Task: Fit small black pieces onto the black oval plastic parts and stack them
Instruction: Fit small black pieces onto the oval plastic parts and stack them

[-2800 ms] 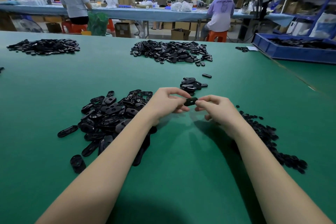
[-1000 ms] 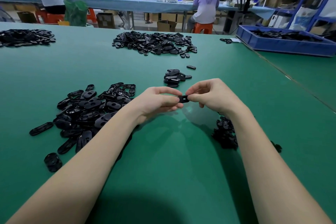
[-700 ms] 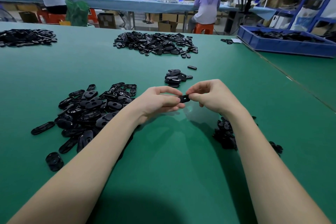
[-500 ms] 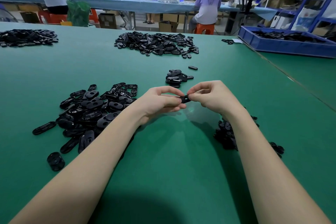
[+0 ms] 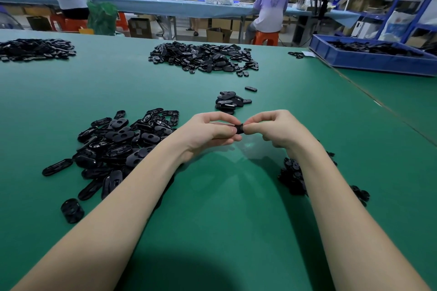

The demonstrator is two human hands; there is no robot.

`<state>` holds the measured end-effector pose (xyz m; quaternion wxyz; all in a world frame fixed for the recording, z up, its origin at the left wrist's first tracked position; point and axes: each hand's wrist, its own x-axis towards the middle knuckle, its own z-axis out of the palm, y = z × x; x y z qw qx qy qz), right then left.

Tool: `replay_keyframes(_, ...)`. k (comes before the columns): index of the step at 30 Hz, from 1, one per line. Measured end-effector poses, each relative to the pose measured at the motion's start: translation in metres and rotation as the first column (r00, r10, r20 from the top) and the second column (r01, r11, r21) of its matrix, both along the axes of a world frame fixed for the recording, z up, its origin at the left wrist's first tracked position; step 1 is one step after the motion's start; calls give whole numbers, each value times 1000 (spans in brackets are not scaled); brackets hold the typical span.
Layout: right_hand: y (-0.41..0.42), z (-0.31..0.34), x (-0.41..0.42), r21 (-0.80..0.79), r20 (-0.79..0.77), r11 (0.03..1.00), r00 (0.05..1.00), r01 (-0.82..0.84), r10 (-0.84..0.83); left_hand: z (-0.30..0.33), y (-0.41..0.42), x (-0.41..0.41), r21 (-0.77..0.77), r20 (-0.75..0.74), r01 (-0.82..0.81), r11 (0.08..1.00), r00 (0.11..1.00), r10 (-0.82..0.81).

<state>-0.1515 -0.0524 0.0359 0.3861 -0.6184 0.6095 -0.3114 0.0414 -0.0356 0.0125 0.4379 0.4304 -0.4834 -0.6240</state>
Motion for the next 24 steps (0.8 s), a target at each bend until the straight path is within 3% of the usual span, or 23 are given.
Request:
replay_keyframes(5,0,0,-1,34,-47,999,999,-16,18,1,-1,0,5,88,-18,1000,996,18)
replay_keyframes(9,2,-1,-2,68,62,996,997,-50,46,2,-2,0,35,22,-14,999,1000,13)
replay_keyframes(15,-1,-5,5,-29,86,996,992,-85,87,-4,-3,-10,-4,-102,-108,994,989,107)
replay_keyframes(24,-5,-10,9,-121,18,993,1000,-16,19,-6,-4,-8,-47,-13,-147,988,989,146)
